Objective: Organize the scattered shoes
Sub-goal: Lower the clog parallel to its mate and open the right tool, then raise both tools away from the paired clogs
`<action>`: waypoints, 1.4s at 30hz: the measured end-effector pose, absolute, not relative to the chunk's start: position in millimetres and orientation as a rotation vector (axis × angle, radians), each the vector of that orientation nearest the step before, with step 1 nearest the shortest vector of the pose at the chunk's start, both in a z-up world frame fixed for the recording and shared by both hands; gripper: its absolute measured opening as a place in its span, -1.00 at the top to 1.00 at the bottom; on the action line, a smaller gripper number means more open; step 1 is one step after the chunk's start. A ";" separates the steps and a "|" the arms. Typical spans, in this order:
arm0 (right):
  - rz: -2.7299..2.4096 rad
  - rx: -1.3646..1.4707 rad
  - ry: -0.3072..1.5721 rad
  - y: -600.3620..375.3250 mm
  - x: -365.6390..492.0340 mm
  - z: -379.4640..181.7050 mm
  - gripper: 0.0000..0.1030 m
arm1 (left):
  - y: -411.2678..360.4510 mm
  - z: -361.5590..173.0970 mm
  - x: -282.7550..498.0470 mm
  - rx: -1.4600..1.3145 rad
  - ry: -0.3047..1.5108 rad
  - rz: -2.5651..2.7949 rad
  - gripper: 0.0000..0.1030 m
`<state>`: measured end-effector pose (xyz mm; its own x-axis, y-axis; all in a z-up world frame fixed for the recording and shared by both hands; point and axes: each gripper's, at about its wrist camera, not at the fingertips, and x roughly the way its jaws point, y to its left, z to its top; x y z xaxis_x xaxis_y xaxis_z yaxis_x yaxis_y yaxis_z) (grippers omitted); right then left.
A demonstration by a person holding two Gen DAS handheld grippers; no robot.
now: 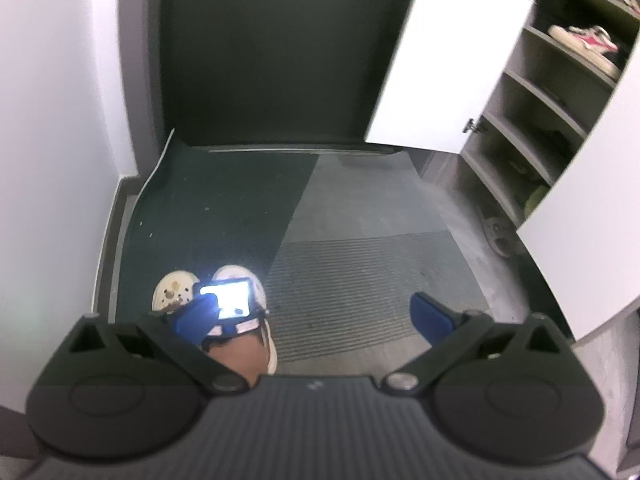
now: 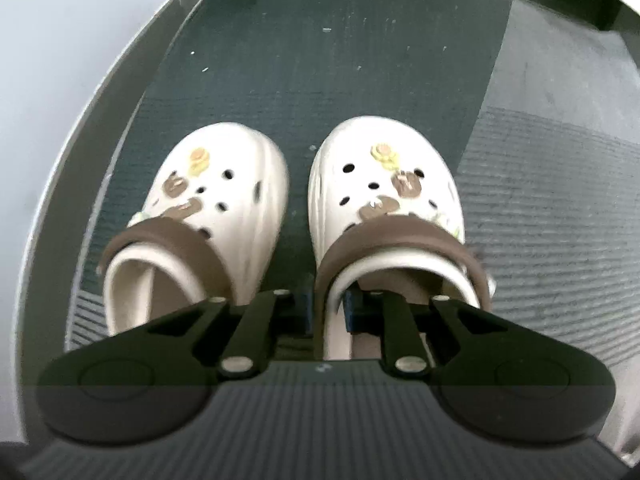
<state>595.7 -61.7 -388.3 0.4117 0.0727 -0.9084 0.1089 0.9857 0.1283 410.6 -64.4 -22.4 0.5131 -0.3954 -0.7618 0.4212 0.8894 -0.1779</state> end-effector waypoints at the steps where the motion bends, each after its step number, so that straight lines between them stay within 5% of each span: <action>1: -0.011 0.191 1.151 -60.0 595.5 -385.9 0.64 | -63.2 -21.3 410.6 0.030 0.902 -0.485 -0.99; 26: 0.046 0.068 0.919 -134.5 543.1 -322.9 0.61 | -92.1 -84.6 499.2 0.001 0.901 -0.342 -0.99; 36: -0.136 0.250 0.943 -208.6 416.7 -120.4 0.61 | -72.6 13.6 498.5 0.142 1.001 -0.517 -0.99; 42: -0.251 0.346 0.942 -232.8 330.2 76.6 0.61 | -50.1 166.7 480.3 0.349 0.950 -0.596 -0.99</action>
<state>330.2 -232.8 76.6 0.5656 -0.0593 -0.8225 0.3572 0.9166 0.1795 480.3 -50.1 166.7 0.4406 -0.3207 -0.8385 0.6154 0.7879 0.0220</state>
